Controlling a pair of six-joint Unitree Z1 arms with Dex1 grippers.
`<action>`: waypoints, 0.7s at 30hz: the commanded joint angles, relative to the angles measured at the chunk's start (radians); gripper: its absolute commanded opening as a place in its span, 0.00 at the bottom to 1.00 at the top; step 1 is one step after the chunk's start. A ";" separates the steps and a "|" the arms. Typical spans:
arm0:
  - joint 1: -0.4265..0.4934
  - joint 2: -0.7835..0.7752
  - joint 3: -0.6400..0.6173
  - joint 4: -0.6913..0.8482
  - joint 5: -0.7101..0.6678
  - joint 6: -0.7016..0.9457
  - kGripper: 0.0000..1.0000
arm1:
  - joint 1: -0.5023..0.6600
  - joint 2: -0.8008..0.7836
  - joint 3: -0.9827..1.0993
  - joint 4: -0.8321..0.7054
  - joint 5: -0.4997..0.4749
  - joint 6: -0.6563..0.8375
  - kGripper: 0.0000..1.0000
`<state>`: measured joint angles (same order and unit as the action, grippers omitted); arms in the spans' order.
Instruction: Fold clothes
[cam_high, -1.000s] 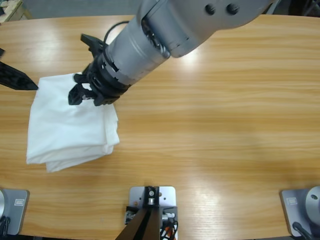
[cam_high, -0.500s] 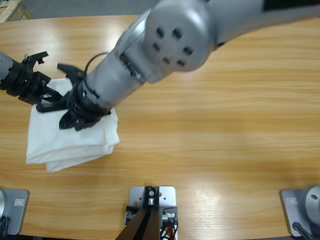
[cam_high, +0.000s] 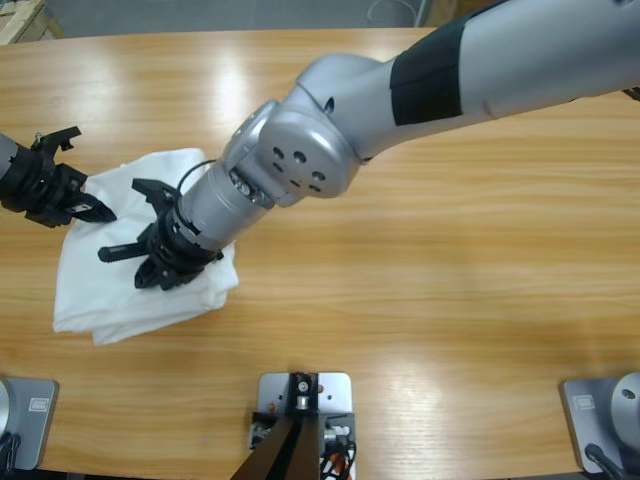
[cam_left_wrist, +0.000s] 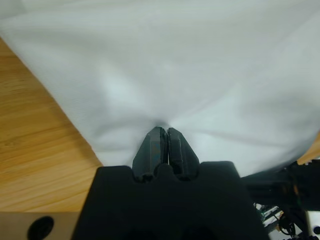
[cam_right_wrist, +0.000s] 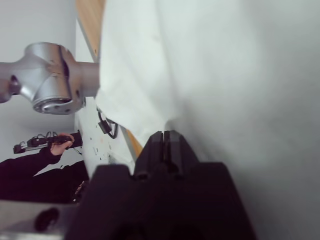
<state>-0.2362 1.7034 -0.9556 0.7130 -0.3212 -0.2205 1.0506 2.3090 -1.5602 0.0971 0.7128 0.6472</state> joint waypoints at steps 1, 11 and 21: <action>0.022 0.066 0.063 -0.033 0.045 -0.017 0.00 | 0.019 0.079 0.060 -0.017 0.005 0.012 0.00; 0.151 0.029 0.069 -0.074 0.059 -0.009 0.00 | 0.019 0.007 0.145 -0.016 -0.020 0.010 0.00; 0.073 -0.494 0.059 0.041 0.022 0.155 0.97 | 0.020 -0.399 0.071 0.049 -0.176 -0.110 1.00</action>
<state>-0.0829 1.4879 -0.9151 0.7146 -0.2748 -0.2236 1.0600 2.1831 -1.4542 0.0739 0.6561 0.5900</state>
